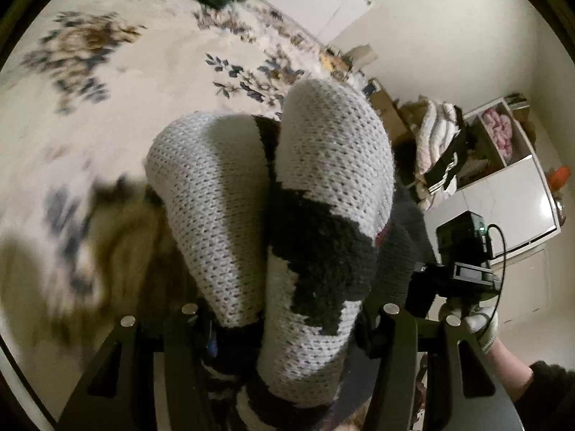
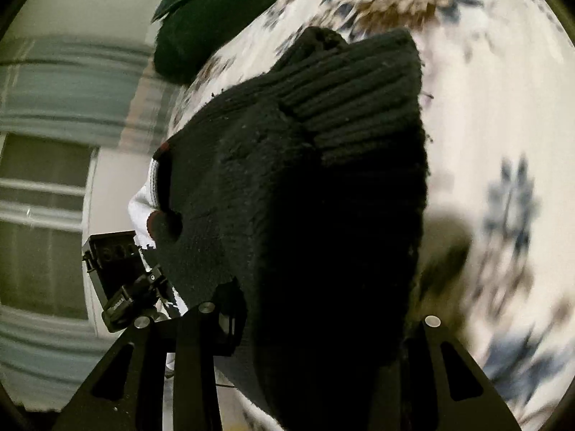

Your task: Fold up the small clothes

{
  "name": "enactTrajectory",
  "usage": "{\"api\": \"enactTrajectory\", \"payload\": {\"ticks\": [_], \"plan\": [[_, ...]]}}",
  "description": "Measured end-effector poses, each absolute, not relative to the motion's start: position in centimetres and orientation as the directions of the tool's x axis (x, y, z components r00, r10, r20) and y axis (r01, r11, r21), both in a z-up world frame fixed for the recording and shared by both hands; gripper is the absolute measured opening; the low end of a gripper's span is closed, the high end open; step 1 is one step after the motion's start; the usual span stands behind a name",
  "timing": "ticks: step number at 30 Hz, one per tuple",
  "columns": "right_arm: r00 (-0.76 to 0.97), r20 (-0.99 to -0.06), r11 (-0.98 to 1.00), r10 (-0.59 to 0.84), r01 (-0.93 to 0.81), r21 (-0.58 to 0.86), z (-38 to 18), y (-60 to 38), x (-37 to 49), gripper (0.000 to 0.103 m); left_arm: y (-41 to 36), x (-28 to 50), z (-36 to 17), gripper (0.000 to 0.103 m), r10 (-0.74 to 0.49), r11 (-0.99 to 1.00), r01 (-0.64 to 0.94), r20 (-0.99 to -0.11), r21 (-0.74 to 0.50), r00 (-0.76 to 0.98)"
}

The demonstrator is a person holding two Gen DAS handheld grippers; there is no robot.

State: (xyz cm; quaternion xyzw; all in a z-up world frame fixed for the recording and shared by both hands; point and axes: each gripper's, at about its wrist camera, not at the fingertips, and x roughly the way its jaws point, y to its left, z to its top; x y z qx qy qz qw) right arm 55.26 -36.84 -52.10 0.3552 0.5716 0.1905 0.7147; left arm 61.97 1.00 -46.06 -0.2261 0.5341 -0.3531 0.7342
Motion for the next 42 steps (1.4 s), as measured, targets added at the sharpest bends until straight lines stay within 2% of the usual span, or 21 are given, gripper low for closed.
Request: {"api": "enactTrajectory", "payload": {"ticks": [4,6,9,11,13,14,15,16,18,21,24,35,42], "plan": [[0.258,-0.74,0.708,0.621,0.22,0.671,-55.3,-40.0,61.1,0.041,-1.4,67.0,-50.6,0.055,-0.692,0.715,0.237,-0.714,-0.658,0.105],[0.209,-0.793,0.752,0.572,0.252,0.609,-57.2,-40.3,62.9,0.044,-1.5,67.7,-51.8,0.059,-0.681,0.727,0.21,-0.726,-0.653,0.1],[0.19,-0.835,0.778,0.517,0.304,0.55,-57.9,-40.2,63.7,0.058,-1.3,67.1,-51.1,0.06,-0.674,0.734,0.209,-0.731,-0.647,0.107],[0.193,-0.86,0.806,0.472,0.301,0.509,-57.0,-39.3,63.1,0.064,-1.1,65.7,-49.7,0.061,-0.64,0.764,0.213,-0.756,-0.609,0.136],[0.192,-0.913,0.87,0.36,0.284,0.403,-55.5,-38.2,62.0,0.091,-1.2,64.2,-48.0,0.063,-0.565,0.822,0.23,-0.8,-0.521,0.201],[0.22,-0.938,0.904,0.267,0.279,0.323,-54.0,-38.4,60.9,0.094,-1.5,63.2,-46.8,0.064,-0.503,0.86,0.24,-0.829,-0.45,0.246],[0.243,-0.947,0.92,0.211,0.277,0.276,-52.9,-38.3,60.2,0.096,-2.0,62.1,-45.6,0.068,-0.431,0.897,0.249,-0.851,-0.367,0.299],[0.27,-0.954,0.939,0.132,0.276,0.208,-51.3,-37.9,59.0,0.097,-2.2,61.5,-44.7,0.077,-0.373,0.921,0.25,-0.863,-0.3,0.34],[0.315,-0.949,0.956,0.006,0.277,0.098,-48.5,-37.0,56.8,0.103,-2.8,59.9,-43.4,0.088,-0.296,0.946,0.245,-0.872,-0.211,0.391],[0.355,-0.927,0.957,-0.121,0.289,-0.015,-45.8,-33.8,54.8,0.103,-3.7,57.0,-41.6,0.09,-0.206,0.97,0.209,-0.883,-0.126,0.422],[0.37,-0.912,0.951,-0.178,0.304,-0.063,-44.4,-31.8,52.3,0.103,-4.7,55.3,-39.9,0.09,-0.162,0.976,0.203,-0.883,-0.078,0.441],[0.441,-0.872,0.951,-0.213,0.298,-0.082,-34.8,-28.9,41.8,0.103,-6.5,46.4,-28.6,0.09,-0.13,0.979,0.202,-0.834,-0.023,0.536],[0.521,-0.818,0.942,-0.244,0.327,-0.072,-25.0,-27.3,34.1,0.103,-5.8,39.7,-21.7,0.09,-0.147,0.979,0.201,-0.814,-0.038,0.561]]}}
